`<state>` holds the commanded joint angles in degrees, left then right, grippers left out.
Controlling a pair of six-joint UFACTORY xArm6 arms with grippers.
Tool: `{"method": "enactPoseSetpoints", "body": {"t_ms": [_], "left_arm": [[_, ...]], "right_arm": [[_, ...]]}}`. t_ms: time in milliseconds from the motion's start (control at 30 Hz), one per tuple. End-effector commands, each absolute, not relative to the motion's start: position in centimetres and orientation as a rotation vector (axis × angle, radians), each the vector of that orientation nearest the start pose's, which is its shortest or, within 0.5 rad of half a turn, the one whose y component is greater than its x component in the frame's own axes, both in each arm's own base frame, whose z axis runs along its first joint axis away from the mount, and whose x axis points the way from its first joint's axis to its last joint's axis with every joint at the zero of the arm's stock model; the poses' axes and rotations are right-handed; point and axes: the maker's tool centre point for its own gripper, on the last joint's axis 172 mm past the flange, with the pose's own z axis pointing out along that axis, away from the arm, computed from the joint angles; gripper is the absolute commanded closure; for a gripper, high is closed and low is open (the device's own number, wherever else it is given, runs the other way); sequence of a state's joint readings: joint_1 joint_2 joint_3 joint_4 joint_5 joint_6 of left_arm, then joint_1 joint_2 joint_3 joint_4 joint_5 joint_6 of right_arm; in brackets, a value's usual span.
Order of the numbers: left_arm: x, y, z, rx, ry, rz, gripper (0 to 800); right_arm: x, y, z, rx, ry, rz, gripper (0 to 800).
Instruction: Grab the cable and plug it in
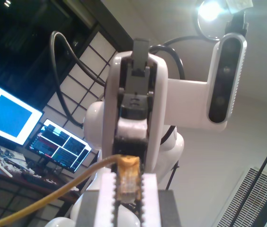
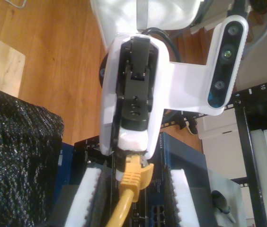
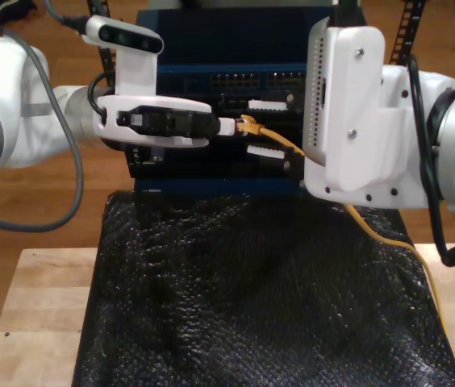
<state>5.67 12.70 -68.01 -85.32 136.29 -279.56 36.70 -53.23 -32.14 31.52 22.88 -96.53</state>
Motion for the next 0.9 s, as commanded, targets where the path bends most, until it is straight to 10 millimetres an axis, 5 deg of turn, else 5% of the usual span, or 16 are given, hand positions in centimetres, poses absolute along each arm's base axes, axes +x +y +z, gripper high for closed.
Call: {"method": "enactPoseSetpoints", "body": {"t_ms": [900], "left_arm": [[33.49,-20.8,46.65,0.858,-0.841,0.238,779]], "right_arm": [[32.85,27.16,47.62,1.43,2.107,1.644,585]]}}
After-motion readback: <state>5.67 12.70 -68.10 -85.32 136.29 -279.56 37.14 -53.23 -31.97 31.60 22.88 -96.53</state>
